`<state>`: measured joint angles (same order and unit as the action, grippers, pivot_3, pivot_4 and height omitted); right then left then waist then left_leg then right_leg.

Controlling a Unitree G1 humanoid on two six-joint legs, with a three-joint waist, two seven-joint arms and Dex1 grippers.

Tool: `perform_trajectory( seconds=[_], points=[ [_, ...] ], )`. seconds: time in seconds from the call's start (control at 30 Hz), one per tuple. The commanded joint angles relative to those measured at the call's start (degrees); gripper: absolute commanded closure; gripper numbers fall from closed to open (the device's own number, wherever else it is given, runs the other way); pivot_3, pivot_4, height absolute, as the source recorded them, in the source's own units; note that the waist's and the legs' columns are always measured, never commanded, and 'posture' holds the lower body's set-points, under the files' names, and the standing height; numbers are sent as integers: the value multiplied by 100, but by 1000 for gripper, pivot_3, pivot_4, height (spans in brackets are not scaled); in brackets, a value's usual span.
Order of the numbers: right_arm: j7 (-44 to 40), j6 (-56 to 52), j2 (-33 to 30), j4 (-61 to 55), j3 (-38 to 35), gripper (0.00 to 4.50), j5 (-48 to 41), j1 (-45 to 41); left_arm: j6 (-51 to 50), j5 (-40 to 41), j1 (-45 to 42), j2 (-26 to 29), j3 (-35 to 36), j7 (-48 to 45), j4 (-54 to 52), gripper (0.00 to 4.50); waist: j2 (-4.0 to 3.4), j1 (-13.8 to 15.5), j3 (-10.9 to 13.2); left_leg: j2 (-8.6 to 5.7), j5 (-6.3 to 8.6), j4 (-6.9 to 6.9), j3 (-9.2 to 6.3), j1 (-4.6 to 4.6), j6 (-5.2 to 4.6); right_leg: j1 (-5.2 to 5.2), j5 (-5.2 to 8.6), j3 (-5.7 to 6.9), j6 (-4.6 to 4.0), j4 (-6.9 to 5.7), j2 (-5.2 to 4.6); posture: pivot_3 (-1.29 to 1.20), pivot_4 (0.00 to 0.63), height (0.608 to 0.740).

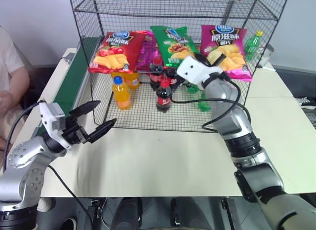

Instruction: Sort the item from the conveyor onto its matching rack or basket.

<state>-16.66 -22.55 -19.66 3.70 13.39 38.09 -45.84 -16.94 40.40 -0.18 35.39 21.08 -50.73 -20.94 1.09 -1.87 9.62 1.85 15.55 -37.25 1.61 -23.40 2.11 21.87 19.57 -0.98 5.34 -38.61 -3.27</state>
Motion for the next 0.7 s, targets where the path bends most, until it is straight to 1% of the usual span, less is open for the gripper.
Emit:
perform_trajectory(
  seconds=[0.03,0.07,0.13,0.17,0.2,0.3,0.37,0.47,0.57,0.7],
  points=[
    [-60,-17,112,-41,12,4287,-149,-215,135,-11,-30,-14,10,-12,-66,0,0,-35,0,0,0,0,0,0,0,0,0,0,0,-1,0,0,150,739],
    [-122,-51,159,-32,-8,4287,-246,-230,147,-20,-33,-17,5,-14,-57,0,0,-54,0,0,0,0,0,0,0,0,0,0,0,-2,0,0,150,739],
    [-140,-102,224,-6,7,3263,-301,-278,164,-43,-28,-38,-27,-15,-55,0,0,-76,0,0,-1,-1,0,1,1,2,0,0,0,-8,1,0,150,739],
    [-104,-93,245,10,14,3011,-304,-306,170,-53,-23,-51,-43,-17,-54,0,0,-81,0,0,-1,-1,0,1,2,3,0,-2,0,-12,1,0,150,739],
    [-76,-85,257,25,20,2572,-313,-328,175,-62,-23,-61,-52,-20,-51,0,1,-82,-1,0,-2,-3,2,1,3,10,0,-6,0,-22,1,0,150,739],
    [-1,-55,409,-41,-13,1052,-464,-424,196,-103,-17,-76,-79,-37,-22,0,2,-87,-1,0,-4,-6,5,1,7,22,0,-13,0,-42,2,0,150,739],
    [-74,-129,621,-204,-150,148,-759,-432,202,-107,-21,-82,-90,-33,-7,0,2,-91,-1,1,-6,-6,6,1,10,30,0,-17,-1,-52,4,0,150,739],
    [-273,51,636,-390,-194,148,-1035,-436,236,-122,-7,-76,-102,-52,26,0,2,-83,-1,3,-8,-6,6,1,12,33,0,-18,-1,-59,6,0,150,739],
    [-499,-89,591,-616,-267,148,-1287,-314,284,-152,17,-51,-106,-95,75,0,2,-65,-1,1,-7,-6,6,-3,11,35,0,-18,0,-58,3,0,150,739],
    [-1088,-150,536,-1161,-346,148,-1950,-78,315,-162,12,-33,-107,-138,122,0,2,-66,-1,0,-7,-6,6,-5,10,35,0,-17,-1,-55,1,0,150,739]
  ],
)
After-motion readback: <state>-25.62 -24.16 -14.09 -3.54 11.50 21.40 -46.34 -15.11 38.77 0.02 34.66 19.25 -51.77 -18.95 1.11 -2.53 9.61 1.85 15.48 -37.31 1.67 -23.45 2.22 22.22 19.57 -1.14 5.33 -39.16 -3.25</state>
